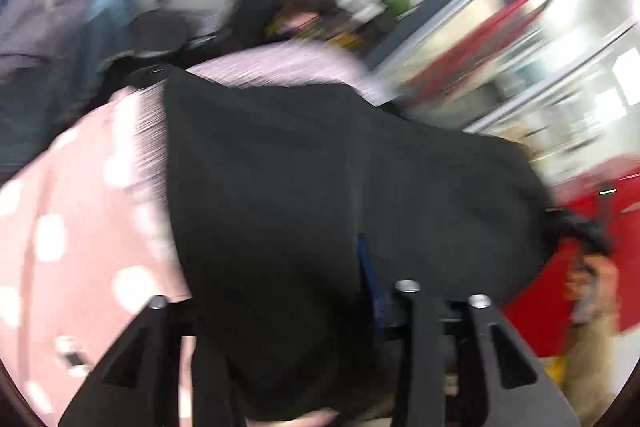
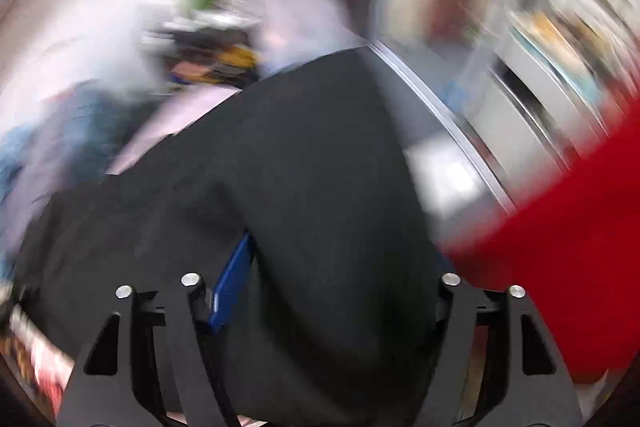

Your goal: Fold large clothes

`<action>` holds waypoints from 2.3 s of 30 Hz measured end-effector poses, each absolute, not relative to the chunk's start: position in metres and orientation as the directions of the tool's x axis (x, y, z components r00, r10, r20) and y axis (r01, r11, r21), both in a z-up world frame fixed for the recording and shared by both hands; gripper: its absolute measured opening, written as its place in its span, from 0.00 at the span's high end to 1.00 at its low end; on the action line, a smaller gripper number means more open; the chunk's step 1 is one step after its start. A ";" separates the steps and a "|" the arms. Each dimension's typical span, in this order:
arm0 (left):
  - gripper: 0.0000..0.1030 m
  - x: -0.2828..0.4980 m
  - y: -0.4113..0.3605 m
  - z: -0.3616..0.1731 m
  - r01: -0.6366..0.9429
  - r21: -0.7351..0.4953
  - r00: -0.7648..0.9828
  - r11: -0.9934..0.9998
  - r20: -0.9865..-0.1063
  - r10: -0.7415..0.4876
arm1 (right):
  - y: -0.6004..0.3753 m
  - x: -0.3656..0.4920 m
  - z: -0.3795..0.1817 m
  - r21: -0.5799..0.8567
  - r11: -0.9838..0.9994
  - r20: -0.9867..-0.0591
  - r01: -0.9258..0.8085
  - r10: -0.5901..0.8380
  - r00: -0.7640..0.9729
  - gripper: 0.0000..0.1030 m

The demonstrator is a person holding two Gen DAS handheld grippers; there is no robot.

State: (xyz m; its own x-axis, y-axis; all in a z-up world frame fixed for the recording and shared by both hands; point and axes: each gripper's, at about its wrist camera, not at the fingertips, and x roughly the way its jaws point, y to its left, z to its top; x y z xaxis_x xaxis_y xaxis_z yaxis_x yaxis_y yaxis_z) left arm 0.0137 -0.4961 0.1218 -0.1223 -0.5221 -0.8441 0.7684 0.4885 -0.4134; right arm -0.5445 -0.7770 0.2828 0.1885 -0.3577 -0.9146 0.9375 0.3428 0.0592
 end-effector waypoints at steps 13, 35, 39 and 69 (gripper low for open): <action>0.15 0.103 -0.447 0.117 0.668 -0.231 0.215 0.708 -0.850 -0.480 | -0.812 -0.705 0.241 0.348 -0.352 -0.829 0.869 -0.549 0.110 0.14; 0.06 -0.140 -0.476 0.171 0.931 0.089 0.235 0.353 -0.888 -0.395 | -0.545 -0.456 0.289 -0.278 0.586 -0.878 0.761 -0.476 0.046 0.09; 0.06 -0.148 -0.471 0.172 0.930 0.103 0.244 0.353 -0.890 -0.386 | -0.537 -0.462 0.291 -0.301 0.556 -0.880 0.775 -0.476 -0.001 0.09; 0.06 -0.176 -0.461 0.175 0.941 0.115 0.230 0.317 -0.906 -0.354 | -0.539 -0.480 0.282 -0.264 0.522 -0.885 0.811 -0.465 0.011 0.09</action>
